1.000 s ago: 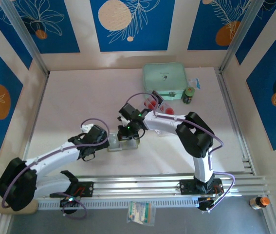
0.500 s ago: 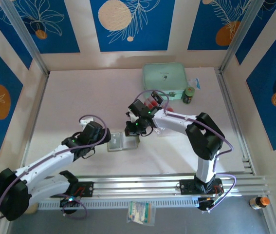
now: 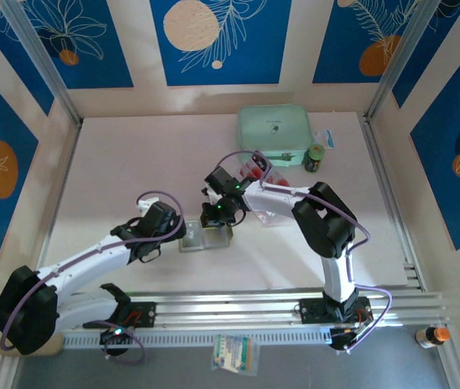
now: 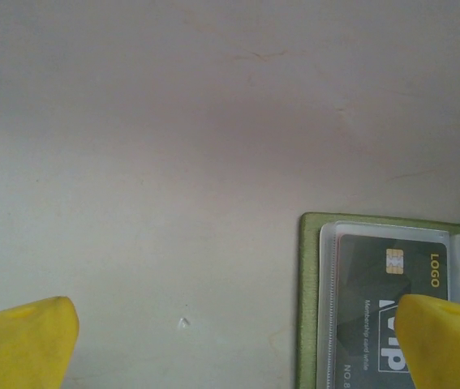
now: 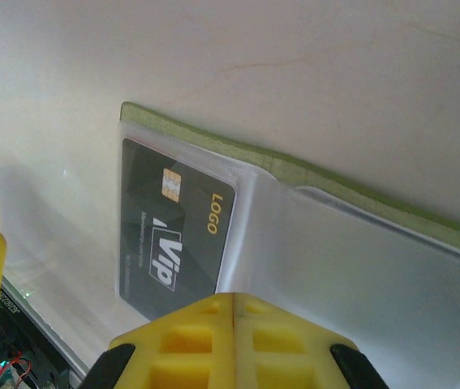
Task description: Put the credit cards into the card holder
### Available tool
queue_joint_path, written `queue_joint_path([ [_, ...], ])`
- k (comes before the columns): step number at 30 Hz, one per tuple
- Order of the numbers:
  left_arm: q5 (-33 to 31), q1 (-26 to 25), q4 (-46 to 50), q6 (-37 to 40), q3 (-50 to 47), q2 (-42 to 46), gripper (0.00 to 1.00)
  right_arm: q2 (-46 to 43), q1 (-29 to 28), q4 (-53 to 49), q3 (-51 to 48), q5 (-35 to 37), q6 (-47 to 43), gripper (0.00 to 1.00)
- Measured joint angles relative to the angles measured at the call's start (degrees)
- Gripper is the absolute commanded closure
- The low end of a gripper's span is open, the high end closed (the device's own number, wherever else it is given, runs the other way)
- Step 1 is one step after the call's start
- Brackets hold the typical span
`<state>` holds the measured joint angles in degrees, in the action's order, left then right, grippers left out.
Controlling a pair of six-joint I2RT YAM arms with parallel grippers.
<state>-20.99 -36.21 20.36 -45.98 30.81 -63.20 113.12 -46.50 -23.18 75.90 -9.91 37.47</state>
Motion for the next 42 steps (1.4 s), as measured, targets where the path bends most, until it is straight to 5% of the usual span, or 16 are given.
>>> queue_joint_path([
  [30, 1.09, 0.09, -0.85, -0.02, -0.70, -1.49, 0.00, 6.12, -0.72, -0.04, 5.31, -2.54, 0.02, 0.99],
  [37, 1.09, 0.09, -1.11, -0.02, -0.70, -1.49, 0.00, -1.20, -0.61, -0.31, 1.31, -2.34, 0.96, 0.95],
  [42, 1.49, 0.09, -1.07, -0.02, -0.66, -1.49, 0.00, -8.20, 0.11, -1.31, 1.22, -2.10, 4.57, 0.83],
])
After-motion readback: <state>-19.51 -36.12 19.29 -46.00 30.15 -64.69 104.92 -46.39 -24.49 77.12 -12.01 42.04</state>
